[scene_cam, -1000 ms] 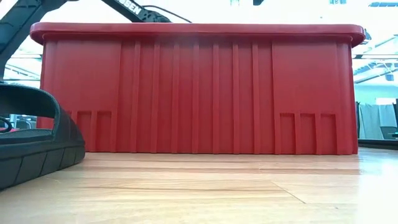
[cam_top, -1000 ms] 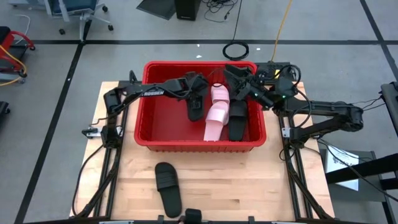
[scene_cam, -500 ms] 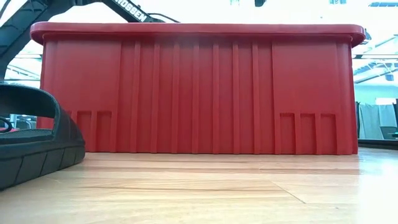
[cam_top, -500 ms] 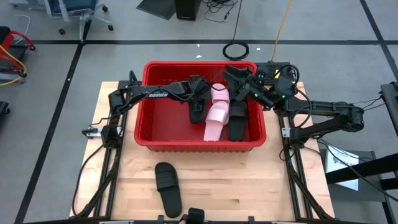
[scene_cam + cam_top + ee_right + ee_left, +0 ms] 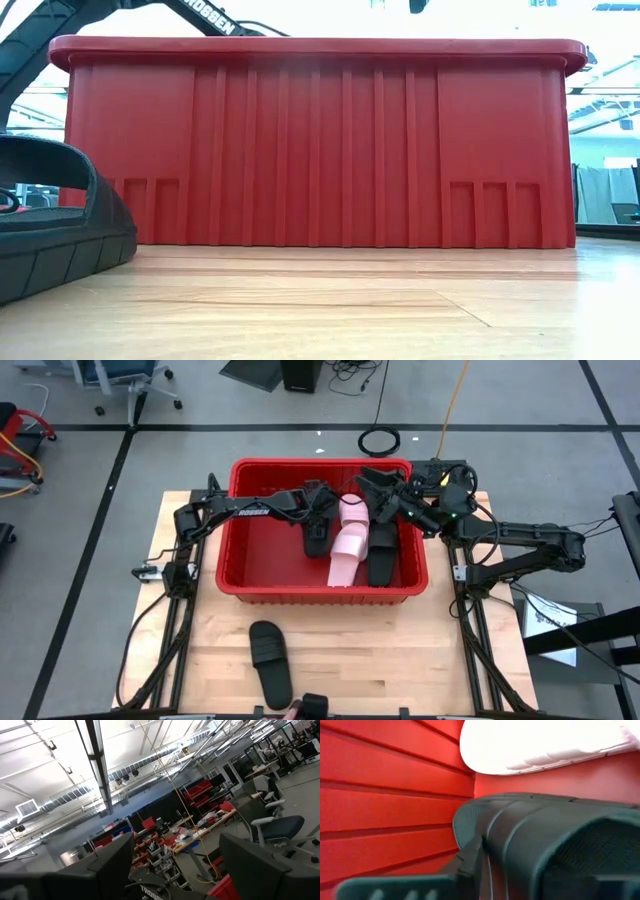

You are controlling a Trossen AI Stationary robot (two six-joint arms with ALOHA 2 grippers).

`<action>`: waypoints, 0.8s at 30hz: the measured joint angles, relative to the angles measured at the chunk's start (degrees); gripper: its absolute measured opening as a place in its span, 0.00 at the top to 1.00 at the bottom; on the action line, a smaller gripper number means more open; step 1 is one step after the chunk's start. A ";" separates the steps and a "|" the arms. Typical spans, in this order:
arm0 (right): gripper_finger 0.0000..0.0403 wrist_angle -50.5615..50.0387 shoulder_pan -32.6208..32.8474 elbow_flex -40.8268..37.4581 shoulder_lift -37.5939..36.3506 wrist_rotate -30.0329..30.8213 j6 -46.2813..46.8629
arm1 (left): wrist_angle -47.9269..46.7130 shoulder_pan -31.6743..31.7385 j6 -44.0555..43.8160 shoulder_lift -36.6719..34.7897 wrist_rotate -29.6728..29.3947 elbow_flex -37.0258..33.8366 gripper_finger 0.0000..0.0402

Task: Pick and place slides into bin
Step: Put the black slide into the red container

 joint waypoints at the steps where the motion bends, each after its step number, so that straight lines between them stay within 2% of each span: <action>1: 0.30 0.01 0.00 0.00 0.00 0.00 0.00 | -0.02 -0.02 0.00 0.00 0.20 -0.01 0.73; 8: 0.30 0.00 0.00 0.00 0.00 0.00 0.00 | -0.79 -0.78 -0.58 -0.02 -0.03 0.00 0.50; 12: 0.30 -0.01 0.00 0.00 0.00 0.00 0.00 | -1.73 -1.80 -1.79 -0.07 -0.82 0.00 0.42; 18: 0.30 -0.33 0.00 0.00 0.00 -0.01 -0.06 | -3.07 -3.19 -2.44 -0.63 -2.70 -0.01 0.36; 24: 0.30 -0.92 0.03 0.00 0.02 0.00 -0.03 | -3.62 -4.07 -2.43 -1.57 -4.05 -0.02 0.37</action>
